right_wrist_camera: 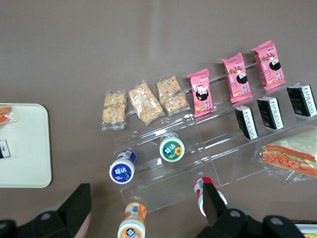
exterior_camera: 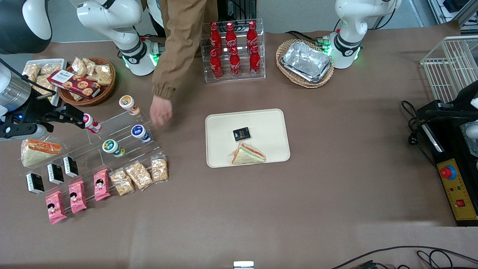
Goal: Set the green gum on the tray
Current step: 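Move the right gripper down toward the green-lidded gum bottle on the rack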
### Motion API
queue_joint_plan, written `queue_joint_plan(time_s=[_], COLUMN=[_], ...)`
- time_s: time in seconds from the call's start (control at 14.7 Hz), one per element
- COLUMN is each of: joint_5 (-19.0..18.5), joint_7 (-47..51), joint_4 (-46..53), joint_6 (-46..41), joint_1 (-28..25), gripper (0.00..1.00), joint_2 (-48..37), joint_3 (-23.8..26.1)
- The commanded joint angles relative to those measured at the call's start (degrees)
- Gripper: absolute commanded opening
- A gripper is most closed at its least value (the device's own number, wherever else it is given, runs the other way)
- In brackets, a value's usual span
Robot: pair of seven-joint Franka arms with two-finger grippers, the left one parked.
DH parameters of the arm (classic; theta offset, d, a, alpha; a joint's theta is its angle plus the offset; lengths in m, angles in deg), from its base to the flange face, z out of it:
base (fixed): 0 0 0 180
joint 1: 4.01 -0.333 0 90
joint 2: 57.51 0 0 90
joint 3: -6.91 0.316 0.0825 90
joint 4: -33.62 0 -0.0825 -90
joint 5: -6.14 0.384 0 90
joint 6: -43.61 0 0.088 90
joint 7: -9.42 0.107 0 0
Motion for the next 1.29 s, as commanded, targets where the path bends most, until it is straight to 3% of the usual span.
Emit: queue_joint_plan(time_s=[0.0,0.34,0.68,0.88,1.22], joint_5=[-0.37,-0.46,-0.81,-0.72,-0.81], joint_7=[-0.65,-1.17,-8.55,-15.83,-16.2], joint_4=[1.35,1.35,-0.05,-3.55,-14.87], joint_6=[-0.87,-1.39,-1.31,0.97,9.74], joint_1=[0.32,0.23,0.41,0.59,0.23], gripper=[1.0,1.0,1.0,1.0,1.0], joint_2=[0.54,0.46,0.19,-0.33,-4.71], joint_3=[0.06,0.06,0.06,-1.25,-1.35])
